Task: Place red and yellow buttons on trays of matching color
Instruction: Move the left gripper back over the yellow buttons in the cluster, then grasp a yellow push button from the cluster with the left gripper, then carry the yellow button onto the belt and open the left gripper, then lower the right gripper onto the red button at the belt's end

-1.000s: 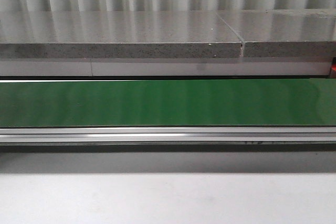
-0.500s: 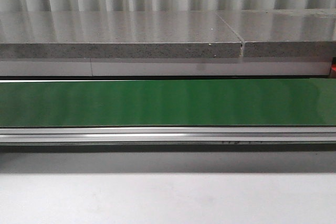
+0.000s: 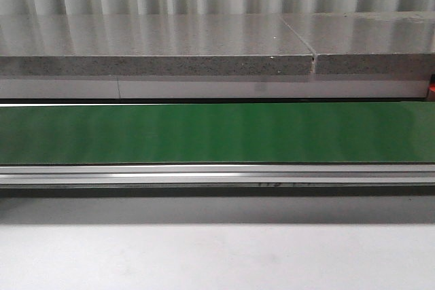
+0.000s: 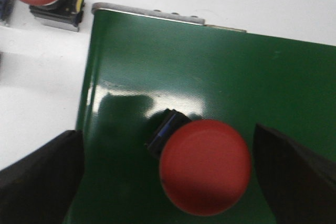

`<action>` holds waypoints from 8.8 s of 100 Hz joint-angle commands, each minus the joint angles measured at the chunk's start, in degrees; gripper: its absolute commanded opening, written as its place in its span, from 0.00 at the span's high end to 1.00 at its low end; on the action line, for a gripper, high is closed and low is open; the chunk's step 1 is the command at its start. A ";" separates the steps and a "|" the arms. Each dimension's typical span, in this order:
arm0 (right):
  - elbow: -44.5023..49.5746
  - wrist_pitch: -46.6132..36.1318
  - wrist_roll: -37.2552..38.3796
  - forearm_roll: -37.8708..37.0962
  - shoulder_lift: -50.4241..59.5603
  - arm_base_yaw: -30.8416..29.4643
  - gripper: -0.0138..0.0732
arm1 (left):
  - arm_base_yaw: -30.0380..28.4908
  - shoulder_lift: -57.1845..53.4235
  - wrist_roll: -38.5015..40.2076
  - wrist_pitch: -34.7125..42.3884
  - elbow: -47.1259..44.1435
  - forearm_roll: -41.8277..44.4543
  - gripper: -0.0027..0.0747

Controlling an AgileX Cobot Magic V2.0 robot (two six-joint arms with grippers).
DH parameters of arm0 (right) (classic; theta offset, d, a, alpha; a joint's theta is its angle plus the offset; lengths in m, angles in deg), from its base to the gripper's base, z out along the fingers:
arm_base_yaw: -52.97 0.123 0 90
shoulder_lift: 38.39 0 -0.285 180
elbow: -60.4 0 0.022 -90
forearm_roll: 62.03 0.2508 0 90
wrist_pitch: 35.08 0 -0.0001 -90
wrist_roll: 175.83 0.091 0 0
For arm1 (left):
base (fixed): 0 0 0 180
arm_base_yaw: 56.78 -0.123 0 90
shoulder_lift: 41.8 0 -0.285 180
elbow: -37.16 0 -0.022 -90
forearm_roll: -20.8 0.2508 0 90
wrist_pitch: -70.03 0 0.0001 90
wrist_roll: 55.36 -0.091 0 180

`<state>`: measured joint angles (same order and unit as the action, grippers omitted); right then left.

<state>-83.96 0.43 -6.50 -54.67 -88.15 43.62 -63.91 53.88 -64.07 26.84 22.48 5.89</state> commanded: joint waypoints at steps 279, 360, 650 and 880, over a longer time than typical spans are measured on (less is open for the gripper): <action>-1.43 -3.17 -0.34 -0.16 0.36 0.14 0.92 | -18.11 20.18 4.70 10.63 15.54 4.19 0.76; -1.43 -3.17 -0.34 -0.16 0.36 0.14 0.92 | -10.89 -0.74 2.87 -0.59 13.44 2.38 0.99; -1.43 -3.17 -0.34 -0.16 0.36 0.14 0.92 | 3.28 -51.23 -4.27 24.74 -22.56 -1.11 0.99; -20.24 -1.89 -2.68 4.50 -44.32 18.46 0.53 | 3.28 -51.23 -4.27 24.74 -22.56 -1.35 0.99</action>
<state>-101.93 0.04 -8.57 -50.69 -134.31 61.85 -60.91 2.85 -68.12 47.01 -1.59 5.41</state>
